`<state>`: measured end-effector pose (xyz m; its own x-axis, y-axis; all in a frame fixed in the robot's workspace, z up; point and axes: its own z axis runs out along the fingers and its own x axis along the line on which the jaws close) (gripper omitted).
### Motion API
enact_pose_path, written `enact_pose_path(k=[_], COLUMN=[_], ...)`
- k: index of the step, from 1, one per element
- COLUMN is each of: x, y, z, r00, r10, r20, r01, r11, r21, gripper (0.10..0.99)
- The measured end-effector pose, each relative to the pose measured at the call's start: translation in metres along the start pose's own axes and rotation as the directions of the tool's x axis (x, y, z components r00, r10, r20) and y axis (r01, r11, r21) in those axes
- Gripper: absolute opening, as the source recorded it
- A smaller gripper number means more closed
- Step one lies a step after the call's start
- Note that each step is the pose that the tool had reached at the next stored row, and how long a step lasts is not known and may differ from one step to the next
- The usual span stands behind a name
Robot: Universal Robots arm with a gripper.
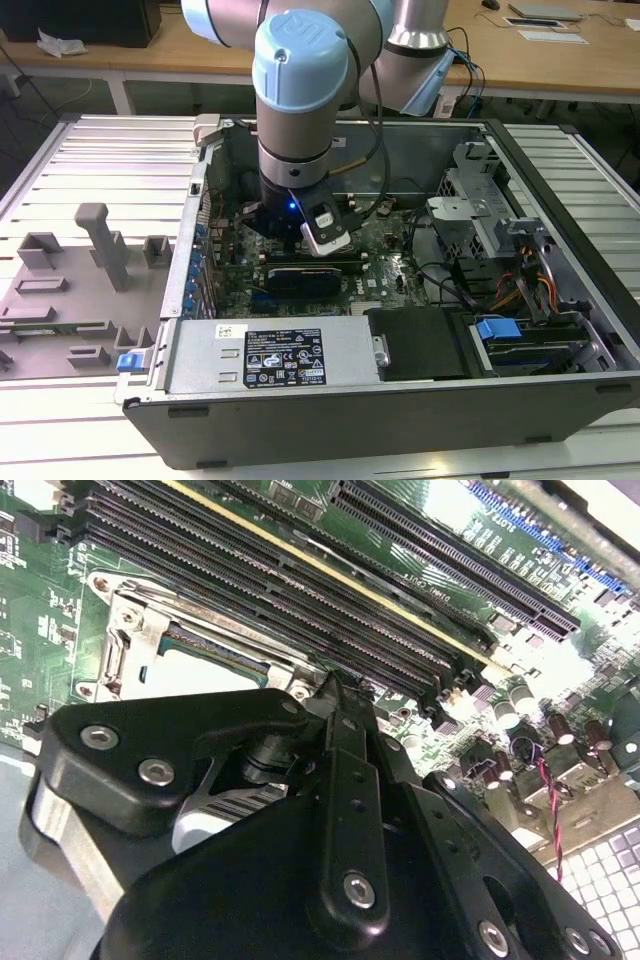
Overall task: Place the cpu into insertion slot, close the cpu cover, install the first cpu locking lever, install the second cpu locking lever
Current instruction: 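Install the second cpu locking lever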
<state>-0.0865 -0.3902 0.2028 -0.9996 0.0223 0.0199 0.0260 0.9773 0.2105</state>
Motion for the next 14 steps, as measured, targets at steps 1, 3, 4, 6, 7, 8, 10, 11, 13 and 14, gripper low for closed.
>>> enact_pose_path(k=[1,3,4,6,7,8,10,11,13,14], x=[-0.0001,0.0003,0.0004,0.0002,0.0,-0.0003,-0.0004,-0.0004,-0.0005,-0.0005], y=[0.0004,0.0021,0.0026,0.0032,0.0009,-0.0018,-0.0046,-0.0051,-0.0056,-0.0061], z=[-0.0016,-0.0106,-0.0132,-0.0179,-0.0187,-0.0193,-0.02,-0.0201,-0.0198,-0.0192], r00=[1.0,1.0,1.0,1.0,1.0,1.0,1.0,1.0,1.0,1.0], r10=[0.0,0.0,0.0,0.0,0.0,0.0,0.0,0.0,0.0,0.0], r20=[0.0006,-0.0006,-0.0007,-0.0008,-0.0009,-0.0008,-0.0008,-0.0008,-0.0007,-0.0007], r01=[0.0,0.0,0.0,0.0,0.0,0.0,0.0,0.0,0.0,0.0], r11=[1.0,1.0,1.0,1.0,1.0,1.0,1.0,1.0,1.0,1.0], r21=[0.0,0.001,0.001,0.001,0.002,0.002,0.002,0.002,0.001,0.001], gripper=[0.106,0.106,0.106,0.106,0.106,0.106,0.106,0.106,0.106,0.106])
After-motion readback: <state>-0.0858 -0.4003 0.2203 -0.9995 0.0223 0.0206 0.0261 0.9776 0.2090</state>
